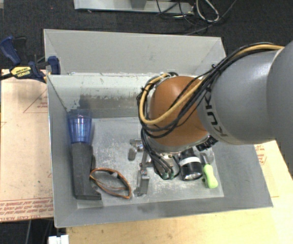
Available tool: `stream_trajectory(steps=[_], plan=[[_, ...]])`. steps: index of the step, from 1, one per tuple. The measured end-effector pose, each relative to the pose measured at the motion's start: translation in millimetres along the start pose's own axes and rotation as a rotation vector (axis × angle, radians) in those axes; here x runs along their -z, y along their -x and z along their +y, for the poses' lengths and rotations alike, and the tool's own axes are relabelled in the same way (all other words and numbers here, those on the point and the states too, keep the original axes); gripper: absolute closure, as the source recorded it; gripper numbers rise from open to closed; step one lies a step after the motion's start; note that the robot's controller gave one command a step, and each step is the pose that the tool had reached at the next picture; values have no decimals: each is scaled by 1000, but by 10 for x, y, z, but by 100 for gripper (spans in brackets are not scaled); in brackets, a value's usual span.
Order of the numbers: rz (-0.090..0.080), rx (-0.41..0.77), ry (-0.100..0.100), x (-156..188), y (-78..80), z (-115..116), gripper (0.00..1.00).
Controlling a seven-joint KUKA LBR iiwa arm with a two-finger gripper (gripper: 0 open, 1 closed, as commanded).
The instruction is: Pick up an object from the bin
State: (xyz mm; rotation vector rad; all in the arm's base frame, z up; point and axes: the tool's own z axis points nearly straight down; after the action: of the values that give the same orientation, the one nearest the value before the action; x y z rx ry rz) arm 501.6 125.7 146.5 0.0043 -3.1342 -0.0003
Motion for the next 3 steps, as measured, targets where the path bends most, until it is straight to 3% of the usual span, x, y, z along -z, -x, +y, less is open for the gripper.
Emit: stream_trajectory(steps=[1,2,3], plan=[[-6,-4,1,32,20,-7,0],[-12,-162,4,-761,-126,337,0],[-13,-132,3,-445,-189,270,0]])
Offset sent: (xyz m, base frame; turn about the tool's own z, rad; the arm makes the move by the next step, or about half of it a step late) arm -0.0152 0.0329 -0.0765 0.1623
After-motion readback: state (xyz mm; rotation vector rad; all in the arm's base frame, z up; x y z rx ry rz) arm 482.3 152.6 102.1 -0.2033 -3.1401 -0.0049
